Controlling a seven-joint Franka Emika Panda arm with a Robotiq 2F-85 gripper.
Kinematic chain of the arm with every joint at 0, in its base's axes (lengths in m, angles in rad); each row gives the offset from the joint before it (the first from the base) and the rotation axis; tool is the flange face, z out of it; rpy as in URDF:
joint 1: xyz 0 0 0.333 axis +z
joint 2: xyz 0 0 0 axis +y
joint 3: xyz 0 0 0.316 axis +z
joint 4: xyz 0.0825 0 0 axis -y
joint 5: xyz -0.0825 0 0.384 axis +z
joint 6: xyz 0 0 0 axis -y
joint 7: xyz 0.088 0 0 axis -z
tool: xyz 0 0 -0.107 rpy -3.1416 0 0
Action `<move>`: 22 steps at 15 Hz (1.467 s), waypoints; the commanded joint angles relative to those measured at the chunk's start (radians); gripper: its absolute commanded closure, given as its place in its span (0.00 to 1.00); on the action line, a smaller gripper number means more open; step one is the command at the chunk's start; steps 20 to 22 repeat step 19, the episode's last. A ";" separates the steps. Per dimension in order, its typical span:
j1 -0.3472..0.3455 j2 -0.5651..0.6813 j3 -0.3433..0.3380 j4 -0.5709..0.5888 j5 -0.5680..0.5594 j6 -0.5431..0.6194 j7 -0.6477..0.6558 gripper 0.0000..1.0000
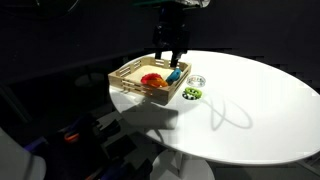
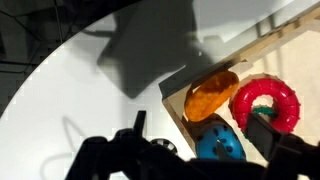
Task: Put the orange ring in the crate
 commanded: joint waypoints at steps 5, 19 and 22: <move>-0.030 -0.181 -0.017 -0.043 -0.017 -0.036 -0.066 0.00; -0.034 -0.296 -0.008 -0.069 0.002 -0.031 -0.056 0.00; -0.034 -0.296 -0.008 -0.069 0.002 -0.031 -0.056 0.00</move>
